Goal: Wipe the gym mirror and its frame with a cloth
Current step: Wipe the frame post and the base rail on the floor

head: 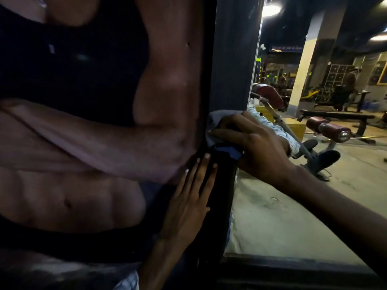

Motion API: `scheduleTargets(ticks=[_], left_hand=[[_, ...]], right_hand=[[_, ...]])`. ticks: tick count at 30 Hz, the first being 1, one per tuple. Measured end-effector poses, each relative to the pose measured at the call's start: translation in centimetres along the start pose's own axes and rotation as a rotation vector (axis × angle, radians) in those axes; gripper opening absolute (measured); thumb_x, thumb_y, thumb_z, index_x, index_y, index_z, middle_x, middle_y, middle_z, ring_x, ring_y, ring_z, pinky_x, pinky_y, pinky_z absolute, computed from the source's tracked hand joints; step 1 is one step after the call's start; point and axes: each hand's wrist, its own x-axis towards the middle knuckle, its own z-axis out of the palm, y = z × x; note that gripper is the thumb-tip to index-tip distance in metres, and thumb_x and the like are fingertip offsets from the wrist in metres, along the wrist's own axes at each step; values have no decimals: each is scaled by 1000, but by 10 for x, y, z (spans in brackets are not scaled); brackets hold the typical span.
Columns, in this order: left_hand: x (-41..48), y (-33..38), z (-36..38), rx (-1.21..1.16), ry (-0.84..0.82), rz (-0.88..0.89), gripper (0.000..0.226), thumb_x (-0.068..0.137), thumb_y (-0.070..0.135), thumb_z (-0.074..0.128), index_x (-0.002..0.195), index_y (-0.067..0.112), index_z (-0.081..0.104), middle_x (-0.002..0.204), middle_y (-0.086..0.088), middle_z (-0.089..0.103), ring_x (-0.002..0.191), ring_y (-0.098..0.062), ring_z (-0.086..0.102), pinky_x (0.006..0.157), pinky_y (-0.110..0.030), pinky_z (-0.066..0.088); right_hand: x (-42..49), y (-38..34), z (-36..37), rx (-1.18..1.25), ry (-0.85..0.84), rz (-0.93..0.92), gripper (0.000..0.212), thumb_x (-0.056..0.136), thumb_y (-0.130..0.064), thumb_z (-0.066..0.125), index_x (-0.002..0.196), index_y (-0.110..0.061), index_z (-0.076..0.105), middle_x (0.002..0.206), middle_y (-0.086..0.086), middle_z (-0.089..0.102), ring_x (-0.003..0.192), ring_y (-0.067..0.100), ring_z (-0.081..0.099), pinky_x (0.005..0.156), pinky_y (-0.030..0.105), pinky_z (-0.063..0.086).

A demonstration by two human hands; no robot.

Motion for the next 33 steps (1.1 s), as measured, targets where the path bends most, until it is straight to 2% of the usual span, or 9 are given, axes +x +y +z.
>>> scheduleTargets(ticks=[4, 8, 10, 13, 17, 19, 23, 28, 33], left_hand=[[-13, 5, 11, -10, -23, -6, 131, 67, 49, 88, 165, 8, 13, 173, -19, 0, 160, -32, 12, 126, -44, 20], [-29, 5, 30, -13, -12, 11, 127, 60, 43, 94, 160, 6, 24, 167, -21, 16, 153, -34, 23, 123, -46, 21], [-39, 7, 37, 5, -25, 1, 126, 66, 44, 91, 163, 6, 19, 170, -22, 10, 156, -34, 20, 125, -46, 22], [-53, 11, 48, 36, -41, -8, 122, 74, 44, 84, 165, 5, 12, 172, -21, 2, 159, -34, 15, 127, -46, 24], [-75, 11, 68, 16, -82, -11, 130, 73, 47, 85, 164, 3, 3, 172, -22, 0, 158, -34, 12, 126, -47, 22], [-84, 10, 75, 21, -122, -3, 135, 70, 49, 87, 164, 4, 1, 172, -22, -1, 158, -34, 13, 127, -48, 25], [-93, 10, 83, 26, -131, 9, 131, 71, 47, 87, 164, 4, 6, 171, -23, 2, 159, -34, 12, 127, -47, 25], [-108, 7, 100, -6, -150, 25, 118, 66, 38, 93, 157, 5, 25, 165, -26, 19, 151, -38, 28, 124, -51, 30], [-110, 2, 100, -64, -125, -18, 124, 69, 41, 90, 163, 10, 15, 170, -27, 10, 158, -37, 16, 123, -53, 32]], right_hand=[[-13, -6, 10, 45, 253, 259, 35, 92, -21, 74, 126, -14, 72, 120, 13, 62, 112, 32, 57, 88, 45, 49], [-37, -31, 38, 54, -20, 19, 31, 97, -32, 61, 123, -20, 72, 114, 7, 63, 105, 32, 58, 86, 55, 48], [-44, -30, 41, 52, 65, 68, 29, 97, -28, 67, 123, -17, 73, 114, 9, 64, 105, 32, 58, 88, 53, 49], [-49, -30, 45, 109, 298, 295, 33, 92, -17, 78, 124, -10, 73, 114, 15, 64, 109, 32, 59, 97, 40, 47], [-79, -54, 78, 125, 139, 207, 29, 96, -28, 72, 121, -15, 75, 113, 11, 65, 106, 35, 62, 96, 52, 49], [-93, -55, 82, 144, 119, 199, 29, 95, -26, 74, 122, -14, 74, 114, 11, 65, 106, 35, 62, 94, 55, 49], [-105, -60, 84, 215, 336, 416, 31, 94, -18, 77, 122, -6, 74, 113, 16, 63, 109, 33, 62, 96, 43, 51], [-148, -87, 119, 229, 145, 365, 35, 91, -13, 75, 125, -9, 73, 115, 15, 64, 110, 37, 62, 89, 49, 53], [-167, -98, 127, 302, 281, 572, 37, 86, -5, 79, 122, -1, 71, 116, 17, 61, 109, 33, 61, 87, 37, 53]])
